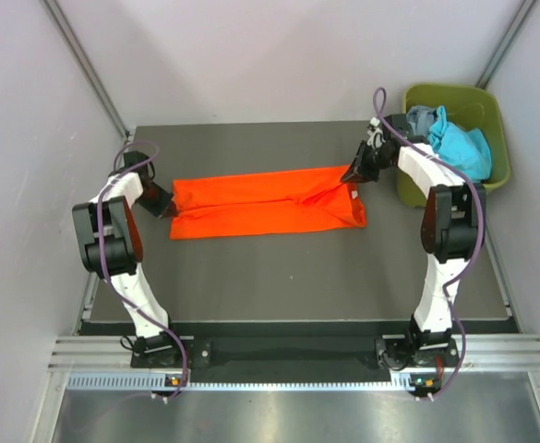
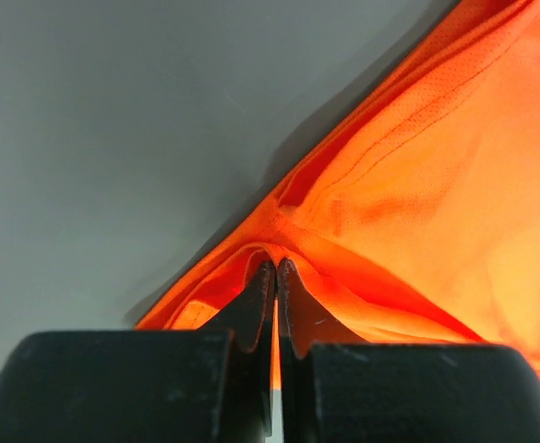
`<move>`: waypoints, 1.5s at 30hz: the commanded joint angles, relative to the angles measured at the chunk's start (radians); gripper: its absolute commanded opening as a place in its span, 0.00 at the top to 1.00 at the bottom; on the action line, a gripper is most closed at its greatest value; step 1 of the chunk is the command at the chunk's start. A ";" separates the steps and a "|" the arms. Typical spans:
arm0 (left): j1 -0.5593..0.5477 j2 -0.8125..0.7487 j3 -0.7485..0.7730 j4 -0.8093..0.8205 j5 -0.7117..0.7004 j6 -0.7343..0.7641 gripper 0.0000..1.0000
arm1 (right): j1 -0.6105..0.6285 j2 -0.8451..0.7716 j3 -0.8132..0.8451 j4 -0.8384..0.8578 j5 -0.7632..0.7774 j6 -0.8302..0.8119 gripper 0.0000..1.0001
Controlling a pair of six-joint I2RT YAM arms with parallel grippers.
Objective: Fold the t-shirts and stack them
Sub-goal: Fold the tshirt
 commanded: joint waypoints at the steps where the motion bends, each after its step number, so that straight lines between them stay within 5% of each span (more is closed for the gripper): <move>1: -0.005 0.009 0.051 0.022 -0.010 0.006 1.00 | -0.017 0.020 0.055 0.004 0.005 -0.016 1.00; 3: -0.003 0.003 0.066 0.007 -0.035 0.022 0.96 | -0.018 0.033 0.065 0.003 0.002 -0.022 0.98; 7: -0.006 -0.057 0.073 0.004 -0.106 0.086 0.69 | -0.025 0.070 0.102 0.000 0.000 -0.031 0.91; 13: -0.006 -0.169 0.062 -0.030 -0.208 0.176 0.60 | -0.020 0.135 0.191 -0.011 -0.007 -0.023 0.91; 19: -0.069 -0.236 0.022 -0.015 -0.173 0.229 0.59 | -0.018 0.162 0.226 -0.004 0.007 -0.022 0.98; 34: -0.361 -0.273 -0.096 0.051 -0.067 0.175 0.71 | 0.000 0.227 0.295 0.026 0.005 0.001 0.96; 41: -0.371 -0.353 -0.154 0.015 -0.073 0.172 0.71 | 0.002 0.339 0.540 -0.092 0.034 -0.063 0.75; 45: -0.371 -0.405 -0.187 0.005 -0.085 0.175 0.71 | 0.000 0.265 0.559 -0.223 0.124 -0.146 0.70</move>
